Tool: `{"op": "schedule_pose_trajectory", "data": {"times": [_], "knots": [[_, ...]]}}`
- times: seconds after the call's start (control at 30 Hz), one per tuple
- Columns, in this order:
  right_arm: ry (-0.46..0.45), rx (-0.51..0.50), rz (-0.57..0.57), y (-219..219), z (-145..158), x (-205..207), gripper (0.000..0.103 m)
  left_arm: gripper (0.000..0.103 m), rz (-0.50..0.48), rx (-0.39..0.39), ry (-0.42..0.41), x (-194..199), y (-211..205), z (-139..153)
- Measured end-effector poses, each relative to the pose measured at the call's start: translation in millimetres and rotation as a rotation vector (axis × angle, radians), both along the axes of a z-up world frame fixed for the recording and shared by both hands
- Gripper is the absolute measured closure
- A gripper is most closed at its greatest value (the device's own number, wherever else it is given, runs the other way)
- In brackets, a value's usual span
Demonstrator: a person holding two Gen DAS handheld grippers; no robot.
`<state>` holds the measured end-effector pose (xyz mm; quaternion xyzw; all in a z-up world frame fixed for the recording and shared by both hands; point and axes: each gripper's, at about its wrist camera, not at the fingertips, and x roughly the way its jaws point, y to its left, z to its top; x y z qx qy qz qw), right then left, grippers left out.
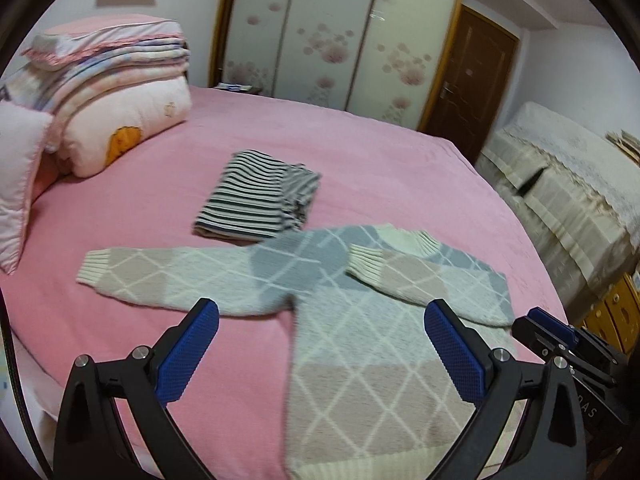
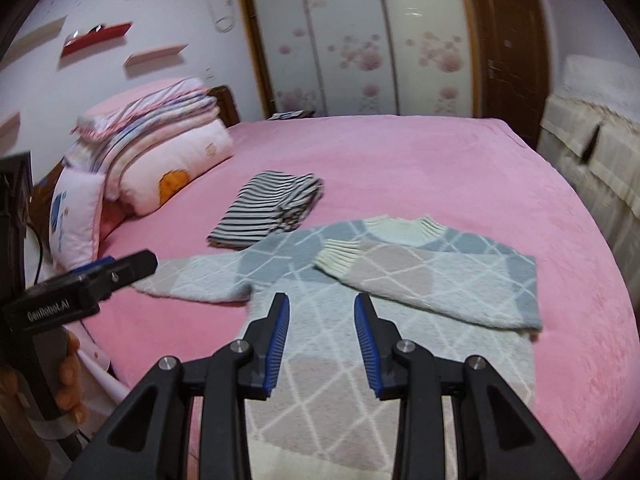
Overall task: Fold small clothes
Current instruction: 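Move the left tool to the other sleeve cuff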
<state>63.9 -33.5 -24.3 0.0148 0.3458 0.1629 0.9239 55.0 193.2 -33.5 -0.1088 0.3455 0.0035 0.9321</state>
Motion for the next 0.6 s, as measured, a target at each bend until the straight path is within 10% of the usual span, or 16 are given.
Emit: {"op": "schedule_pose_trajectory", "data": {"times": [0.17,0.3,0.6], "knots": [[-0.015,-0.031,0.049,36,8,-1,0.067,0.001,0.054,-0.019,-0.01,-7,45,3],[-0.052,-0.035,0.07,56,15,0,0.041,0.001,0.107,-0.006,-0.005,-8,75,3],[-0.097,-0.089,0.128,118,14,32,0.039,0.001,0.218,0.04,0.08,13,155,-6]]}}
